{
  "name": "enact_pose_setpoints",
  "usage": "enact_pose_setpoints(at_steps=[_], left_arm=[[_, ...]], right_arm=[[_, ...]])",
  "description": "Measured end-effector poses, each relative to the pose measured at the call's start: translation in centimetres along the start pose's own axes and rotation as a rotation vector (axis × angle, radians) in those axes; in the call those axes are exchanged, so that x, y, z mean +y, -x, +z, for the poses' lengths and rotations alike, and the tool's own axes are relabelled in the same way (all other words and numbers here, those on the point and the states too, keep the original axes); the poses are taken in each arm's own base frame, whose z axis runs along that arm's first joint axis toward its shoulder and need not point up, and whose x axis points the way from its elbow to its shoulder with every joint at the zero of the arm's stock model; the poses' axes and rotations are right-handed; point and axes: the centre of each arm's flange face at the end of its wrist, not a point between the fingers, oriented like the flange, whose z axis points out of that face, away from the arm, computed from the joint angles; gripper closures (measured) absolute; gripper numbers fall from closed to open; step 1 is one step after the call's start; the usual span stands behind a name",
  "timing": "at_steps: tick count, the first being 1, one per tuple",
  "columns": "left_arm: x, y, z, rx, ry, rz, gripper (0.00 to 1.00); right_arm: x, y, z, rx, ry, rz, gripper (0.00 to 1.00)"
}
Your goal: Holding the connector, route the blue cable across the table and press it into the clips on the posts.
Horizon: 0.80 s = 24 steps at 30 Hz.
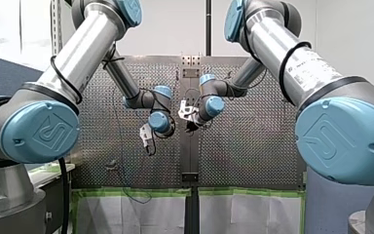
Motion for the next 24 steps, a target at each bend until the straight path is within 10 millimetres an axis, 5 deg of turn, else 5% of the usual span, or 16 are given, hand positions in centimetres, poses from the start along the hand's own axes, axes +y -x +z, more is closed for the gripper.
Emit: enact_pose_setpoints(at_steps=[2, 3, 5, 15, 24], left_arm=[[0.0, 0.0, 0.0, -0.002, 0.005, 0.003, 0.71], [0.0, 0.0, 0.0, -0.003, 0.008, 0.004, 0.71], [0.1, 0.0, 0.0, -0.005, 0.013, 0.005, 1.0], [0.3, 0.0, -0.7, 0.009, 0.065, 0.02, 1.0], [-0.7, 3.0, -2.6, -0.012, 0.103, 0.009, 1.0]], right_arm=[[-0.1, 0.0, 0.0, -0.002, -0.008, 0.0, 1.0], [-0.1, 0.0, 0.0, -0.003, -0.011, -0.001, 1.0], [-0.2, 0.0, 0.0, -0.005, -0.016, -0.001, 1.0], [-0.2, -0.2, -0.1, -0.003, -0.018, -0.003, 1.0], [-0.6, -4.6, -2.2, 0.056, -0.02, 0.002, 1.0]])
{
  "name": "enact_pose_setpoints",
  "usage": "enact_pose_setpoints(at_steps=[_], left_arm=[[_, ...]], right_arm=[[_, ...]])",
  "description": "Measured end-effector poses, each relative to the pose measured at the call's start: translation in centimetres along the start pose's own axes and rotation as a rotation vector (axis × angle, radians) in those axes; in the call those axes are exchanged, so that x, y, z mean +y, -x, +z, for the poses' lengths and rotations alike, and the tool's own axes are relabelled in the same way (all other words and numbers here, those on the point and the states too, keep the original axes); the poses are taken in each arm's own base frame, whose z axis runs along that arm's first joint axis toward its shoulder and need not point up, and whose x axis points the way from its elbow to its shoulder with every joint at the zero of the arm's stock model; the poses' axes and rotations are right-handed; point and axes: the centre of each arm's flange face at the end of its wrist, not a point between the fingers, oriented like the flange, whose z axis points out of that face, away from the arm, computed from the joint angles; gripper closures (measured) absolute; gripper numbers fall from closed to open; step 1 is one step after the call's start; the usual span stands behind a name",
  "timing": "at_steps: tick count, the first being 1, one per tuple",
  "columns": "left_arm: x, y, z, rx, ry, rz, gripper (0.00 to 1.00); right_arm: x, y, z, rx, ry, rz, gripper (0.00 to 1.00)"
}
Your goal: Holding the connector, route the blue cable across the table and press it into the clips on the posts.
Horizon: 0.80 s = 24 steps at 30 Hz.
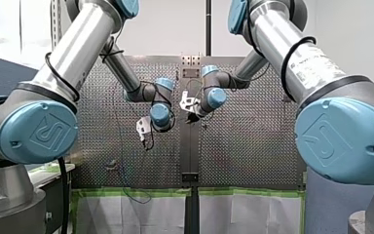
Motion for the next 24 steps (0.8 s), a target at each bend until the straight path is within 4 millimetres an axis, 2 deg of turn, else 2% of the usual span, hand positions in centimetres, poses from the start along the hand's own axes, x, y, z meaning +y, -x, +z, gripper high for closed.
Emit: enact_pose_setpoints(at_steps=[5, 14, 24], left_arm=[[-1.0, 1.8, -1.2, -0.006, -0.019, 0.0, 1.0], [-2.0, 5.3, -3.1, -0.031, -0.038, -0.013, 1.0], [-2.9, 9.6, -5.0, -0.08, -0.081, -0.037, 1.0]], right_arm=[[-0.3, -2.5, -1.3, 0.028, -0.001, 0.008, 1.0], [-0.9, -5.9, -4.2, 0.045, 0.005, 0.046, 1.0], [-1.5, -7.1, -7.7, 0.042, 0.011, 0.042, 1.0]])
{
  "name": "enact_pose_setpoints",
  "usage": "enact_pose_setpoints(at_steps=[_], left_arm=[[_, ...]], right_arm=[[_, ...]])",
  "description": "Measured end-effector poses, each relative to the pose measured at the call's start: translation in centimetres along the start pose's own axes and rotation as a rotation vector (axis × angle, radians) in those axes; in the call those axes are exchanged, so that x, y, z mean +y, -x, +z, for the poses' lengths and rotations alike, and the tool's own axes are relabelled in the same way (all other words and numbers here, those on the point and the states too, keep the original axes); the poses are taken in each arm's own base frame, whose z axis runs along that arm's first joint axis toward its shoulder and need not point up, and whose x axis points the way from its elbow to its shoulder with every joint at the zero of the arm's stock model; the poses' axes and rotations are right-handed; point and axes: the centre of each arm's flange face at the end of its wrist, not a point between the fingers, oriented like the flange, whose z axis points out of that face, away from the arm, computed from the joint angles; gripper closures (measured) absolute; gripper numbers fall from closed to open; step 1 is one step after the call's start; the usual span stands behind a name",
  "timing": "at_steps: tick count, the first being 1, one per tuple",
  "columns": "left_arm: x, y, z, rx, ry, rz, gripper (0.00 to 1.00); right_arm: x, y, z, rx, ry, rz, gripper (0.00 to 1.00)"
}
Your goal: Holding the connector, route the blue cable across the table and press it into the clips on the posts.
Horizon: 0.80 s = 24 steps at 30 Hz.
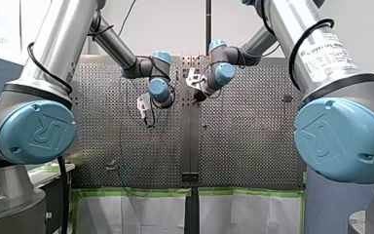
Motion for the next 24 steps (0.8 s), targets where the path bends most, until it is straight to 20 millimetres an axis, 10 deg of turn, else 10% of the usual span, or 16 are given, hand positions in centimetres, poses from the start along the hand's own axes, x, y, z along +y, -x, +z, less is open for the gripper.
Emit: enact_pose_setpoints(at_steps=[24], left_arm=[[-2.6, 10.3, -5.6, -0.126, -0.088, -0.032, 1.0]], right_arm=[[-4.2, -7.9, -8.9, 0.114, -0.031, -0.066, 1.0]])
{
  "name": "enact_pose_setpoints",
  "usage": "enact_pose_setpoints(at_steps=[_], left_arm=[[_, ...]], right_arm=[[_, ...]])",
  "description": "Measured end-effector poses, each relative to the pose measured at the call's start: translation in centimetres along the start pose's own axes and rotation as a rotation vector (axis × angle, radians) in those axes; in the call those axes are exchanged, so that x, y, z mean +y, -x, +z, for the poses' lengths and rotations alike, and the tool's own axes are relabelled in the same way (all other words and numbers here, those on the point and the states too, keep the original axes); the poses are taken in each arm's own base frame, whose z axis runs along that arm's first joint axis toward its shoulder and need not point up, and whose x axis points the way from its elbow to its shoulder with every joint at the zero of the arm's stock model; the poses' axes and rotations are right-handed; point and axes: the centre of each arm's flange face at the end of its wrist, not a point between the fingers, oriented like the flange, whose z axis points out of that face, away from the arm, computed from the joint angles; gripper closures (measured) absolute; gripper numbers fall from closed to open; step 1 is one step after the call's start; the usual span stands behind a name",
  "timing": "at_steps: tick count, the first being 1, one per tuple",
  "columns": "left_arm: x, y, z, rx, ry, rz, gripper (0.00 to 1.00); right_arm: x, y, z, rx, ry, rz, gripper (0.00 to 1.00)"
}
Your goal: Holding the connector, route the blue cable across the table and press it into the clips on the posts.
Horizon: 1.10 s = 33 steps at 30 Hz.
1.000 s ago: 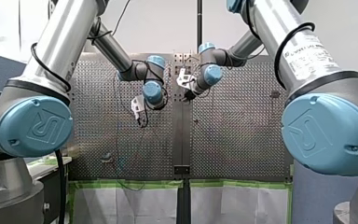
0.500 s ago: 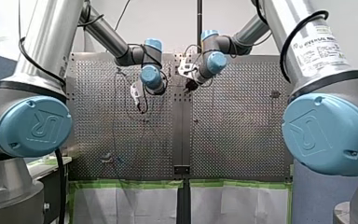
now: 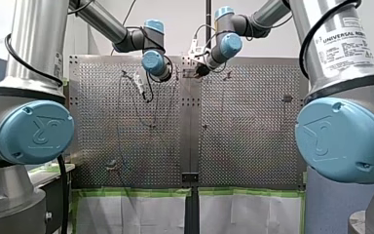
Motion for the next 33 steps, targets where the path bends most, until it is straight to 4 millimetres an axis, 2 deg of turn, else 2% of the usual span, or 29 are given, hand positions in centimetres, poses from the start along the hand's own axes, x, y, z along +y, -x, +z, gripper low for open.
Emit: enact_pose_setpoints(at_steps=[8, 11, 20, 26, 33], left_arm=[[-0.7, 4.0, -0.9, -0.071, -0.048, -0.026, 1.0], [-0.8, 4.2, -0.4, -0.08, -0.061, -0.029, 1.0], [-0.8, 2.0, 2.4, -0.054, -0.073, -0.019, 1.0], [-0.1, 1.7, 3.0, -0.048, -0.054, -0.013, 1.0], [0.4, 1.6, 3.2, -0.045, -0.037, 0.0, 1.0]], right_arm=[[-1.0, -3.1, -2.8, 0.059, -0.002, -0.026, 1.0], [-1.2, -3.8, -3.4, 0.075, -0.004, -0.034, 1.0], [-0.3, -1.3, -1.4, 0.03, 0.006, -0.045, 1.0], [0.8, 0.4, 0.3, 0.003, 0.02, -0.04, 1.0], [1.1, -0.2, 1.5, 0.018, 0.013, -0.035, 1.0]])
